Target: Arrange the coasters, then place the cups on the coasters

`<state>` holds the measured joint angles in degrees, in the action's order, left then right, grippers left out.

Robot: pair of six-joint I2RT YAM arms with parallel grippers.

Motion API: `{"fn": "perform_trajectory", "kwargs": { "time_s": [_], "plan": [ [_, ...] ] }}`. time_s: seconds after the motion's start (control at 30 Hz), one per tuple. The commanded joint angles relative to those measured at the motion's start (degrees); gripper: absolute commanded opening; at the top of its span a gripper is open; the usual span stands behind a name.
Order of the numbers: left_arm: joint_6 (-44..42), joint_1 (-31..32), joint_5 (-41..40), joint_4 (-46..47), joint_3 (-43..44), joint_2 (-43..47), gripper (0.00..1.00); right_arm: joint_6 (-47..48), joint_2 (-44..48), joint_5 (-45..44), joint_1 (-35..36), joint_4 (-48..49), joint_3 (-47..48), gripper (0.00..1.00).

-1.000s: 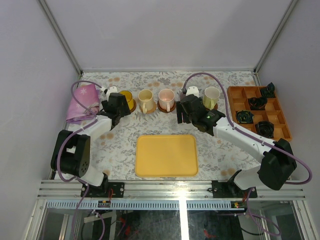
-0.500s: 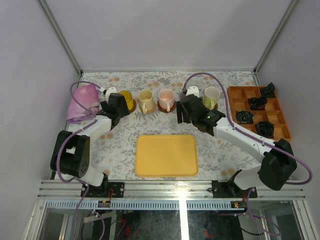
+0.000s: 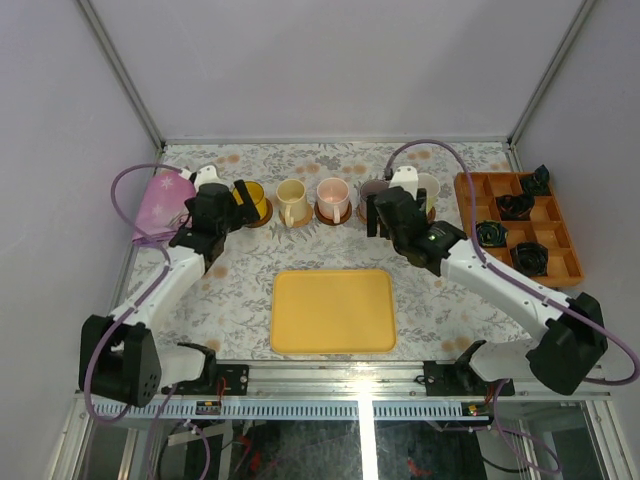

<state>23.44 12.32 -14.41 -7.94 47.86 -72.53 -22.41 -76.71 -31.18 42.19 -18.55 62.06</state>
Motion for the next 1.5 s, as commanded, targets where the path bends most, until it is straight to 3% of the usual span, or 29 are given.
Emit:
{"fn": "perform_trajectory", "kwargs": {
  "time_s": [0.0,0.2,0.33,0.53,0.77,1.47],
  "plan": [
    [2.84,-0.38,0.74,-5.32,1.7,4.65,1.0,-0.17,4.82,-8.0,-4.2,0.49,-1.31,0.84],
    [4.4,-0.46,-4.95,-12.32,5.17,10.73,1.0,-0.99,11.52,-13.1,-11.46,0.52,-5.04,1.0],
    [3.7,-0.45,-8.05,-15.57,7.67,14.72,1.0,-2.28,16.76,-16.27,-15.68,-0.1,-7.71,0.99],
    [2.52,-0.47,-13.54,-19.78,9.98,18.73,1.0,-2.81,23.85,-24.22,-16.5,-1.15,-10.36,0.99],
    [0.94,-0.5,-17.49,-18.96,6.25,27.78,1.0,-2.98,30.53,-27.67,-16.45,-0.78,-13.96,1.0],
    [4.77,-0.5,-22.1,-24.04,5.75,30.7,1.0,-2.81,25.91,-25.27,-16.48,-1.67,-13.52,0.99]
  ]
}}
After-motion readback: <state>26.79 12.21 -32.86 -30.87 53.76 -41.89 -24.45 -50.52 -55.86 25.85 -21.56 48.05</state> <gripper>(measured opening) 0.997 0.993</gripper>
